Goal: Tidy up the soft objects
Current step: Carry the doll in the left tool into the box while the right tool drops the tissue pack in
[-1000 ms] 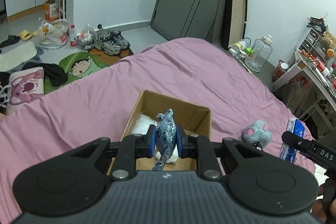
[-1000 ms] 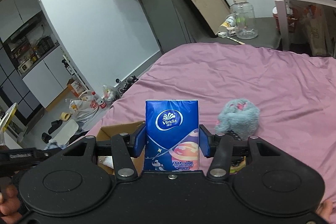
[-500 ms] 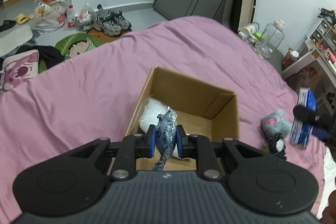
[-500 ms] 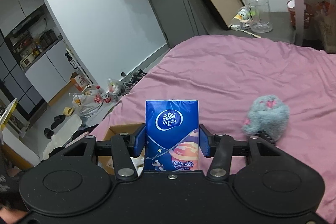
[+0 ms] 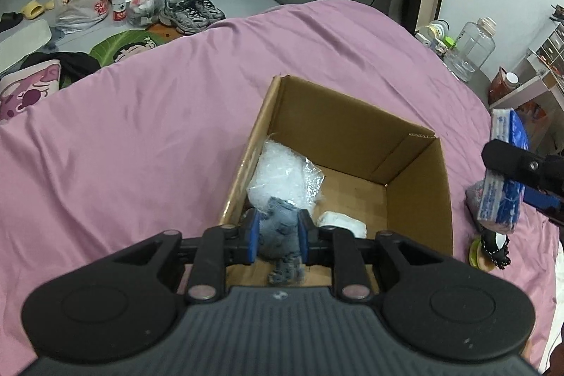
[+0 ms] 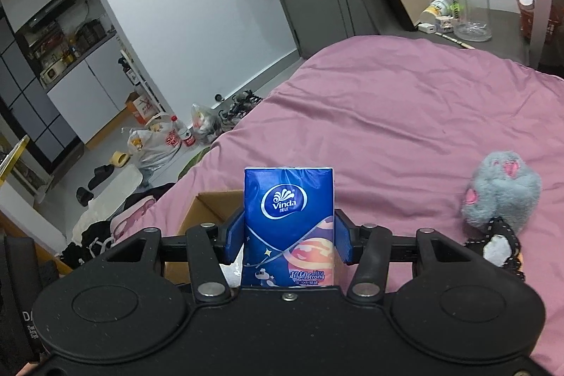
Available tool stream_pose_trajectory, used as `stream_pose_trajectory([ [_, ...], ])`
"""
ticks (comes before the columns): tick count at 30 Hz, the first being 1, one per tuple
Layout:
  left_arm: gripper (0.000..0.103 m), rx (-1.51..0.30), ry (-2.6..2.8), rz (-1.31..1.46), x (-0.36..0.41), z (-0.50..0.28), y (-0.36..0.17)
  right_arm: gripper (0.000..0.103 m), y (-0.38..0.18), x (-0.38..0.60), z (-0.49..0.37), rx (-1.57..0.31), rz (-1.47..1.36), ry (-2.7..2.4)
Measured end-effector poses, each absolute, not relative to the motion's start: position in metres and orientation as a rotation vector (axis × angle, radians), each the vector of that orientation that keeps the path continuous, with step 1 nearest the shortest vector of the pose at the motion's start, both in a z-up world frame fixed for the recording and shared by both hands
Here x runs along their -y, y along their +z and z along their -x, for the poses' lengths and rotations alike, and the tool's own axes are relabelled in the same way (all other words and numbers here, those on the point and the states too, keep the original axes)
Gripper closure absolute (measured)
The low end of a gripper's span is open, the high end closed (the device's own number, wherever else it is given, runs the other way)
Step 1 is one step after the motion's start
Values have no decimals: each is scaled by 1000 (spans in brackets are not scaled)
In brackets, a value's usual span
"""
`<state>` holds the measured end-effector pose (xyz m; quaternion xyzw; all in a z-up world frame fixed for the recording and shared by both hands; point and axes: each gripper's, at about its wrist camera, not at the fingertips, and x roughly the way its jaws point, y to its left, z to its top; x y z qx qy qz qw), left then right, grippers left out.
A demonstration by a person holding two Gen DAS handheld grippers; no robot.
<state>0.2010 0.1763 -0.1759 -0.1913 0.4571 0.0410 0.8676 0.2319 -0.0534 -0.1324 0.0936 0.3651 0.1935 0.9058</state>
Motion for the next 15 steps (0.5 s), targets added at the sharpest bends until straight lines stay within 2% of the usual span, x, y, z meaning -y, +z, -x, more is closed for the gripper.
stream_pose_trajectory([
  [4,80,-956,74,390,-174,-204,-175,51,-135,46,-233,-759,-194,421],
  [6,79,-957,72,401,-176,-204,-175,45,-135,44,-232,-755,-199,432],
  [7,78,-958,70,409,-177,-204,-174,37,-136,44,-232,-754,-205,440],
  [9,75,-964,69,415,-177,-205,-172,34,-136,45,-231,-756,-209,440],
  [12,70,-967,75,389,-174,-205,-167,34,-134,49,-229,-764,-214,436],
  [14,58,-973,85,362,-170,-205,-163,34,-133,50,-229,-777,-215,423],
  [15,56,-973,82,356,-169,-205,-161,34,-133,52,-228,-787,-212,415],
])
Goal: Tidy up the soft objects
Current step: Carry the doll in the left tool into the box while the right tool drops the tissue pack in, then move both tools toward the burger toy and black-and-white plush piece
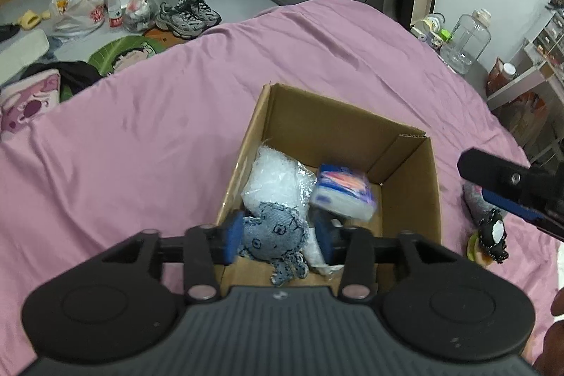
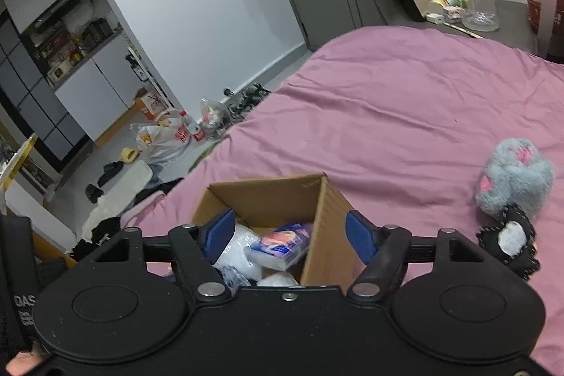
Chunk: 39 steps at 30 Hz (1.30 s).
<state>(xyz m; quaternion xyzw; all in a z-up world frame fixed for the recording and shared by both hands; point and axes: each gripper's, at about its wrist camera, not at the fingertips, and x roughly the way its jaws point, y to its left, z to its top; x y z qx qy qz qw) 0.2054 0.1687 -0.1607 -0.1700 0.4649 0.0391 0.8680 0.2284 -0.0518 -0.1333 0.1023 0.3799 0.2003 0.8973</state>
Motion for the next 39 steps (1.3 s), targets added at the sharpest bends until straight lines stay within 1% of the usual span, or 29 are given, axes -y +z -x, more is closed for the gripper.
stream_pose_trajectory([
  [2,45,-982,75,354,-166,-206,-156,34,-134,54,-227,-804,-209,406],
  [3,42,-983,73,353,-164,-206,-154,34,-134,56,-227,-815,-208,400],
  [5,32,-975,74,342,-160,-205,-148,33,-133,61,-225,-832,-205,394],
  [6,29,-969,76,333,-158,-203,-145,33,-131,63,-224,-839,-203,392],
  [7,25,-963,83,319,-156,-203,-142,30,-130,65,-223,-842,-200,390],
  [8,23,-959,89,311,-154,-203,-139,27,-128,68,-222,-844,-193,387],
  [12,22,-942,82,309,-149,-200,-127,23,-121,82,-220,-845,-172,378],
  [16,22,-924,89,294,-141,-199,-116,22,-114,100,-220,-841,-189,363],
  [23,22,-906,70,261,-117,-199,-100,17,-100,128,-218,-808,-212,350],
  [28,22,-897,54,242,-97,-201,-93,16,-101,149,-216,-807,-252,319],
  [32,22,-897,43,233,-82,-203,-89,7,-103,163,-216,-831,-255,282],
  [36,22,-900,35,226,-67,-205,-87,3,-101,185,-216,-839,-273,268],
  [37,22,-901,35,223,-62,-206,-86,0,-100,191,-216,-839,-284,264],
  [39,22,-900,37,214,-53,-208,-86,0,-99,205,-216,-839,-314,256],
])
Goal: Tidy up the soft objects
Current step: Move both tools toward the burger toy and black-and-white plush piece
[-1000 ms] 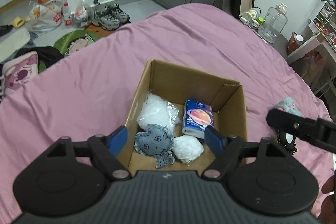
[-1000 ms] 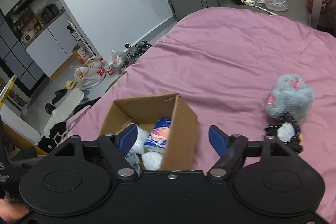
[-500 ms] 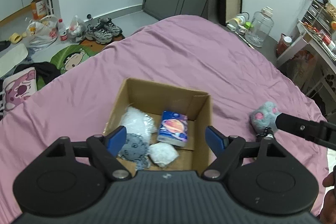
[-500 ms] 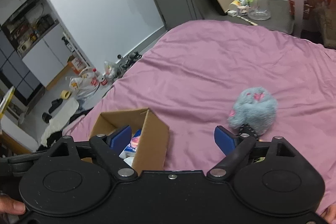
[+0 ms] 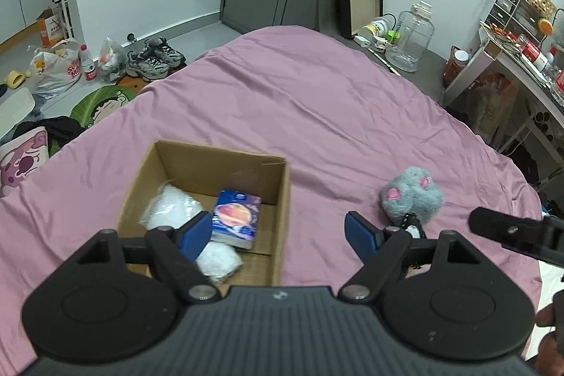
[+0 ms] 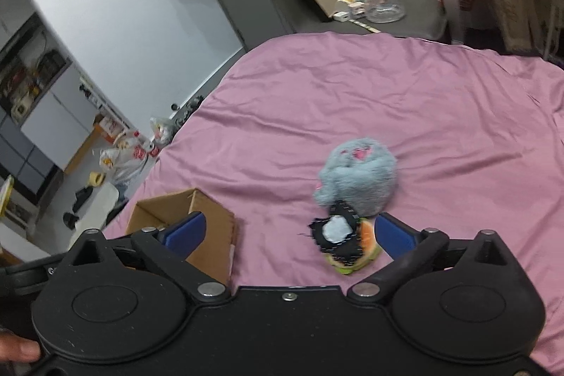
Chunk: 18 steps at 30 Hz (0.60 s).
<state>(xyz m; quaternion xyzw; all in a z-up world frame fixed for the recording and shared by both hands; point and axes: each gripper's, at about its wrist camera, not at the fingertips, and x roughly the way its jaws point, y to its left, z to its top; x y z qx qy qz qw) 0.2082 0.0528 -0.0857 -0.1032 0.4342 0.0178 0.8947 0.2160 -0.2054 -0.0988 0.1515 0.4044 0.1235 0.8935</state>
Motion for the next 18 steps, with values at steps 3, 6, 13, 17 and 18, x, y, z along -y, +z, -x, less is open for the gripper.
stream_pose_trajectory([
  [3,22,-898,44,188,-37,-213,-86,0,-101,229,-217,-841,-369,239],
  [6,21,-909,30,183,-20,-220,-88,0,-107,248,-220,-850,-419,217],
  [13,11,-940,13,181,17,-234,-101,0,-133,279,-229,-908,-538,164],
  [17,11,-962,3,161,37,-241,-112,0,-145,293,-231,-920,-593,138],
  [18,11,-965,-2,157,43,-243,-114,0,-147,295,-231,-920,-601,134],
])
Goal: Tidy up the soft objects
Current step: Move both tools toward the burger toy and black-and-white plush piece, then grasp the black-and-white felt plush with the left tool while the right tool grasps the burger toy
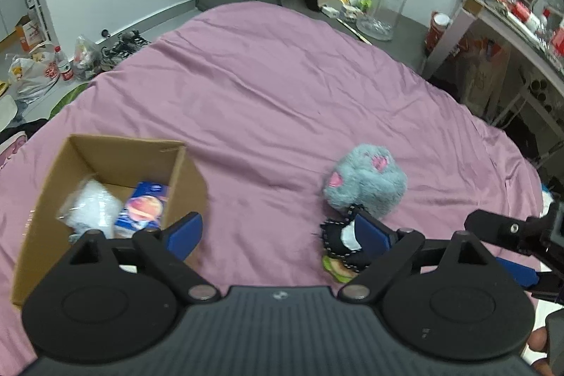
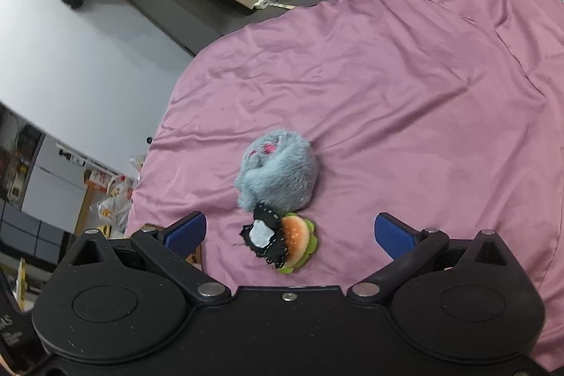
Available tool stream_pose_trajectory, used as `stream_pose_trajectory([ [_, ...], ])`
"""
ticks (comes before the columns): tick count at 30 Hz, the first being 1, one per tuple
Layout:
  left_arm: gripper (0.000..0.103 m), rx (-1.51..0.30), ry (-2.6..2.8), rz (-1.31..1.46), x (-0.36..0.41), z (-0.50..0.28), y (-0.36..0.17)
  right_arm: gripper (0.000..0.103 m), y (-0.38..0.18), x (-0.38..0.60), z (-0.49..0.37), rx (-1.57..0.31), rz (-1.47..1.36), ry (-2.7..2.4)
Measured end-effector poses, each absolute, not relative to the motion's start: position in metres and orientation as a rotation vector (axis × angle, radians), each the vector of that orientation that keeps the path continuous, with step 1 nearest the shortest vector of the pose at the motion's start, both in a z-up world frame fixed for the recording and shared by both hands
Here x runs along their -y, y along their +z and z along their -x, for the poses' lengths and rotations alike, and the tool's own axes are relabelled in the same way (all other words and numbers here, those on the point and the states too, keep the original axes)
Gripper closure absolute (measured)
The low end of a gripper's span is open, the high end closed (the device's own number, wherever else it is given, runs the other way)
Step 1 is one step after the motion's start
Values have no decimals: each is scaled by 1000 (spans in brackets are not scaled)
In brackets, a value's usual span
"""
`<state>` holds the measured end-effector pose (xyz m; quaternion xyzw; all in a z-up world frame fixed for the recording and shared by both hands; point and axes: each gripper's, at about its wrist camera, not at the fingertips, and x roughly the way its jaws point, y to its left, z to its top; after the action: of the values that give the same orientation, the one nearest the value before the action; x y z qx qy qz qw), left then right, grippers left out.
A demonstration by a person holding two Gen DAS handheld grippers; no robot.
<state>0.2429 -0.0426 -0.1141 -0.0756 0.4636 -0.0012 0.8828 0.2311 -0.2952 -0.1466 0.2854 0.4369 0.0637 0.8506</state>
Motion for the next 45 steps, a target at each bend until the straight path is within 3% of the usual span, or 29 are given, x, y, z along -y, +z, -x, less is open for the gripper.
stream_pose_trajectory([
  [3,11,-971,-11,151,57,-248,-122,3,-151,300,-234,-927,-610,140],
  [8,11,-985,-18,154,77,-256,-138,20,-163,309,-242,-955,-640,148],
  [18,11,-1062,3,189,98,-270,-177,21,-185,324,-254,-991,-692,120],
  [25,14,-1086,36,233,99,-279,-197,34,-200,329,-265,-1032,-726,125],
  [27,19,-1073,49,252,97,-278,-198,39,-205,329,-268,-1047,-730,128],
  [31,55,-1073,70,315,87,-276,-200,43,-214,324,-273,-1078,-751,146],
  [45,60,-1032,83,386,57,-269,-181,44,-226,289,-287,-1142,-730,204],
])
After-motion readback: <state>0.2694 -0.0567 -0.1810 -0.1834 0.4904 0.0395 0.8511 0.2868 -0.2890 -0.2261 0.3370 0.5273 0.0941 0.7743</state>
